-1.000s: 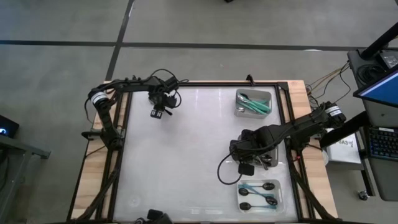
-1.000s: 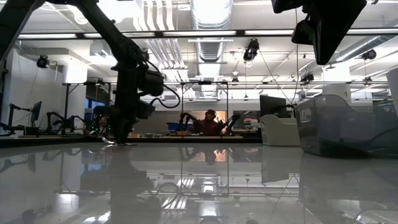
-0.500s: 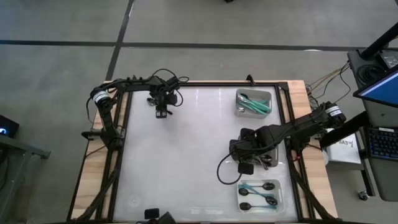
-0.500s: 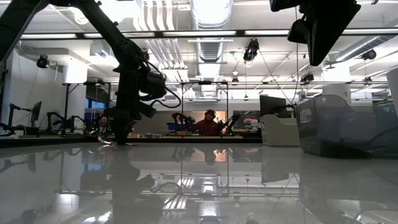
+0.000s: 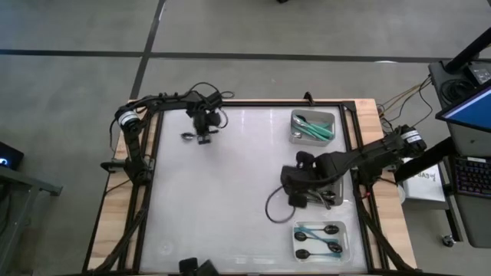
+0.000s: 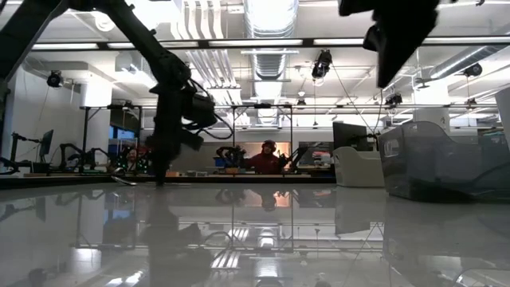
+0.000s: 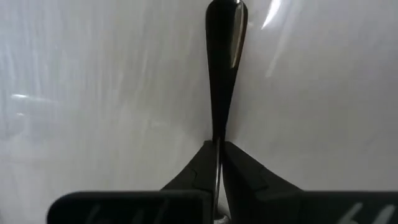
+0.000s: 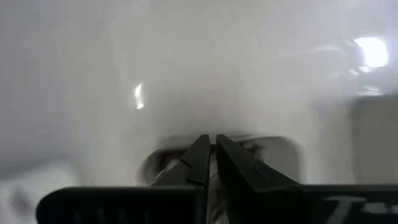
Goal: Sort silverware by color (type)
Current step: Put the black spoon into the black bin
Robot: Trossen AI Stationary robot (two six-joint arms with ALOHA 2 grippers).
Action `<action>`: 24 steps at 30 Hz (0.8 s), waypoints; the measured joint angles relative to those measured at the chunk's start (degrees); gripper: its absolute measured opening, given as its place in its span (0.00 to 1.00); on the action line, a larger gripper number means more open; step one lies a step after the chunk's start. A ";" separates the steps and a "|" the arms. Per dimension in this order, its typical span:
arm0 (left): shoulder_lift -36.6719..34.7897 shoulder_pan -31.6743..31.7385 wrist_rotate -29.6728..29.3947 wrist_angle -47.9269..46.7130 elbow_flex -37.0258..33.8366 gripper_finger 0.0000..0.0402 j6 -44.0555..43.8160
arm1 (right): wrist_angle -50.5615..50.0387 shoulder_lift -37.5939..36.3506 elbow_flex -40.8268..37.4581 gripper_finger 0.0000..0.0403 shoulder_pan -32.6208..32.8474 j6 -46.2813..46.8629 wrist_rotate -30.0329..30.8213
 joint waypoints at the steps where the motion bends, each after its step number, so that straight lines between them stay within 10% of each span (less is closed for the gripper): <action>1: 0.00 0.03 2.23 0.33 0.97 0.00 -0.80 | -0.01 0.00 0.00 0.05 -0.86 1.21 1.77; 10: -0.83 -1.64 37.71 7.27 8.44 0.00 -2.75 | 1.33 0.00 -1.17 0.05 -12.71 1.14 9.07; 15: -0.85 -4.39 39.92 10.90 10.36 0.00 -3.10 | 9.05 -0.02 -3.44 0.05 -19.93 -6.14 6.13; 24: -0.96 -8.28 40.40 12.32 10.69 0.00 -3.12 | 25.50 0.43 -7.24 0.05 -34.17 -16.63 -20.11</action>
